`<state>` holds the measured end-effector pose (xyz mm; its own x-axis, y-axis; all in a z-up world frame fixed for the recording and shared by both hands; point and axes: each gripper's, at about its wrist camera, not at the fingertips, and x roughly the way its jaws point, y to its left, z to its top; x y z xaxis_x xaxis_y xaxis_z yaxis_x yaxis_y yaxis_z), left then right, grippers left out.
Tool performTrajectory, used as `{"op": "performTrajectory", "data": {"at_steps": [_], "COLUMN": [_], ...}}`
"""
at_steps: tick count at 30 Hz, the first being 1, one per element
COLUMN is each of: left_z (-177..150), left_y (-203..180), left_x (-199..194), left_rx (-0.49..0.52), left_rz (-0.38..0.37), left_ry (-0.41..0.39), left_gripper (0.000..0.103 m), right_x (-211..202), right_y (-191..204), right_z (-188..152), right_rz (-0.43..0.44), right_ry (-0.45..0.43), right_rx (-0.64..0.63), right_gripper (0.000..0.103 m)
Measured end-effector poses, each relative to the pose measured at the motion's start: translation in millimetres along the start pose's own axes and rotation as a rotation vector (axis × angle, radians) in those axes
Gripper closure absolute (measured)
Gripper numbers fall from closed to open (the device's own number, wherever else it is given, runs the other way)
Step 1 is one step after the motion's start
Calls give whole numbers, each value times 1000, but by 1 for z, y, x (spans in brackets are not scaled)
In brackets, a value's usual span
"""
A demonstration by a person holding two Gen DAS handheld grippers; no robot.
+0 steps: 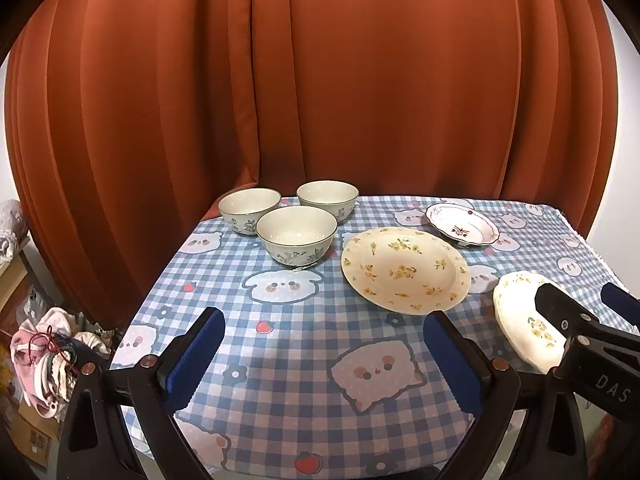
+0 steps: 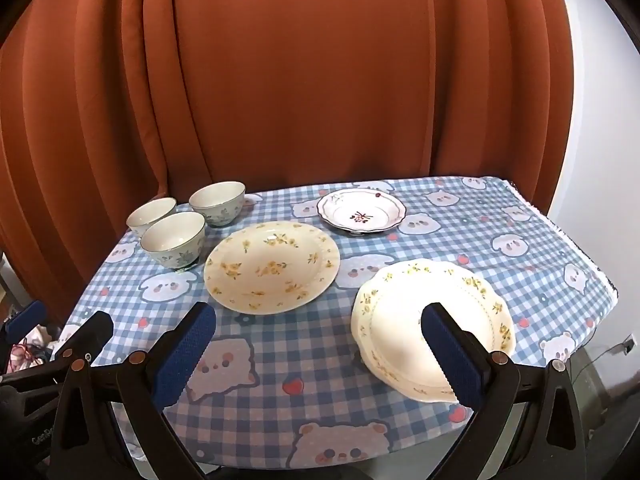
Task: Organize plates and bowls
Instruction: 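Move the right gripper toward the scalloped yellow-flower plate's rim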
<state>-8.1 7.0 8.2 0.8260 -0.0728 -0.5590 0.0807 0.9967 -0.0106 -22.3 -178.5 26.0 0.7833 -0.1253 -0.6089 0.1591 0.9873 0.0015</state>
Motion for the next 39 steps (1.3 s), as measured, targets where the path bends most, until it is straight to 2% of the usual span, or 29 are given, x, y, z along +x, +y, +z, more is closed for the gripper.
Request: {"op": "performTrajectory", "data": {"at_steps": [39], "left_z": [-2], "left_y": [-4], "left_x": [6], "left_rx": [2], "left_rz": [3], "left_ry": [-5], "left_gripper": [3], "right_x": [7], "right_y": [-3], "right_z": [3], "right_rz": [3], "right_ry": [13], "right_rx": [-8], "right_gripper": [0]}}
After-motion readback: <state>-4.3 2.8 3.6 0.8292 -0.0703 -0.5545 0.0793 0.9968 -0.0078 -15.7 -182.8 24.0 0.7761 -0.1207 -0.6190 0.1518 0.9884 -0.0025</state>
